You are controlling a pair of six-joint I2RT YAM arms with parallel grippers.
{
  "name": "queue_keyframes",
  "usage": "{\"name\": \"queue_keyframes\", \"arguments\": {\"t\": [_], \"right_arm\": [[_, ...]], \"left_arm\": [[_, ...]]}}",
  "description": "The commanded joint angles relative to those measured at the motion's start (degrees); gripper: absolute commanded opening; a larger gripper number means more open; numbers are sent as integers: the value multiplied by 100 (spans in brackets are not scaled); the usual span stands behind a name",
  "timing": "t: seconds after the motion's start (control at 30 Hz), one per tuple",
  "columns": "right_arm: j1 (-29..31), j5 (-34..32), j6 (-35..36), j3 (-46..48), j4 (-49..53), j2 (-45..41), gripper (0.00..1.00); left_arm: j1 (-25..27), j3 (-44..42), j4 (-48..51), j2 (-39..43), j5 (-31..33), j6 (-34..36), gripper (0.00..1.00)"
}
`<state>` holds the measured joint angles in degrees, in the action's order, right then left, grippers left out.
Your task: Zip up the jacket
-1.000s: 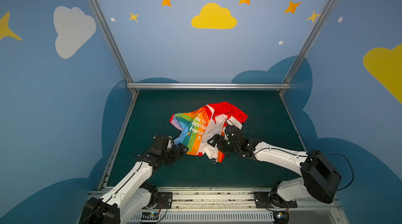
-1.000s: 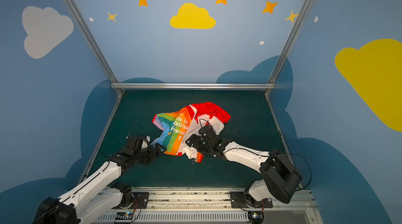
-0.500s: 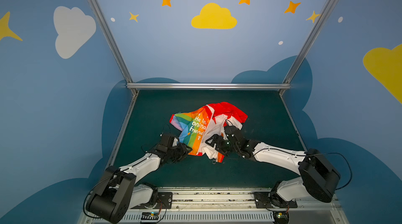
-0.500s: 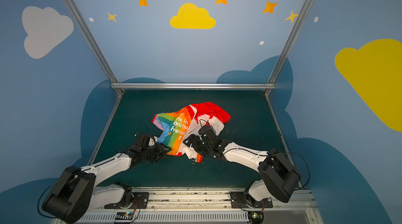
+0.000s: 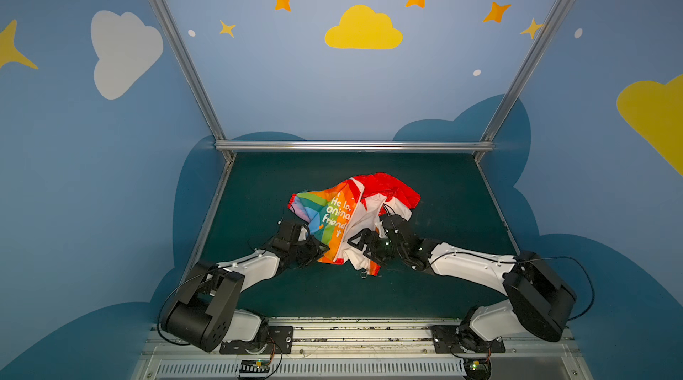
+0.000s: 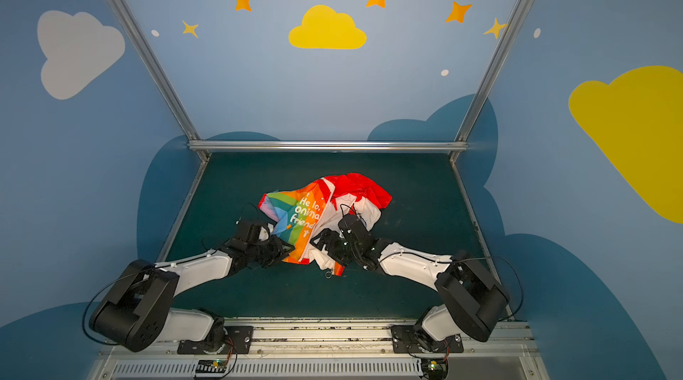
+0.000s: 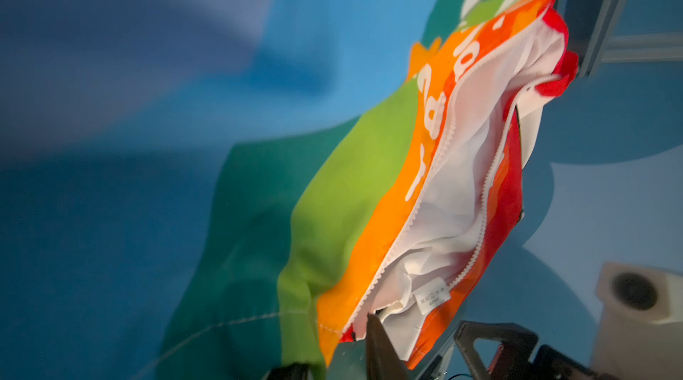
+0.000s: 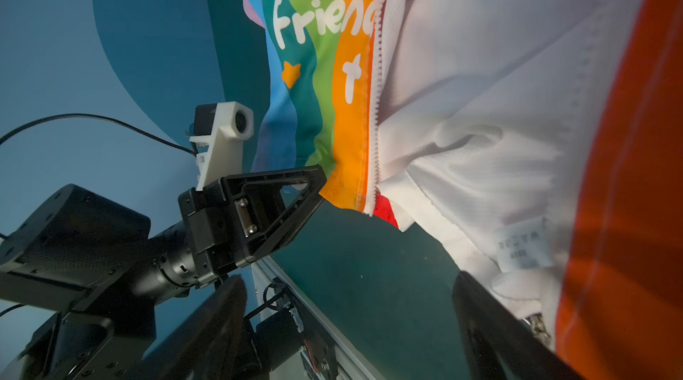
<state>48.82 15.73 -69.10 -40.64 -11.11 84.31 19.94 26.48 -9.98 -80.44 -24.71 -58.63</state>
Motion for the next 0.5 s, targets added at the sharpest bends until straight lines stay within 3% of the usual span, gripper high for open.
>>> {"name": "queue_keyframes", "arguments": {"t": [0.0, 0.07, 0.3, 0.47], "right_arm": [[-9, 271, -141, 159, -732, 178, 88], [-13, 395, -216, 177, -1104, 287, 88], [5, 652, -743, 485, -2679, 952, 87], [36, 770, -1073, 487, -3760, 1463, 69]], "left_arm": [[9, 179, -171, 8, -210, -11, 9], [9, 220, -107, 140, -302, -71, 3], [18, 222, 367, 892, -294, -248, 3], [17, 115, 287, 970, -457, -408, 3]]}}
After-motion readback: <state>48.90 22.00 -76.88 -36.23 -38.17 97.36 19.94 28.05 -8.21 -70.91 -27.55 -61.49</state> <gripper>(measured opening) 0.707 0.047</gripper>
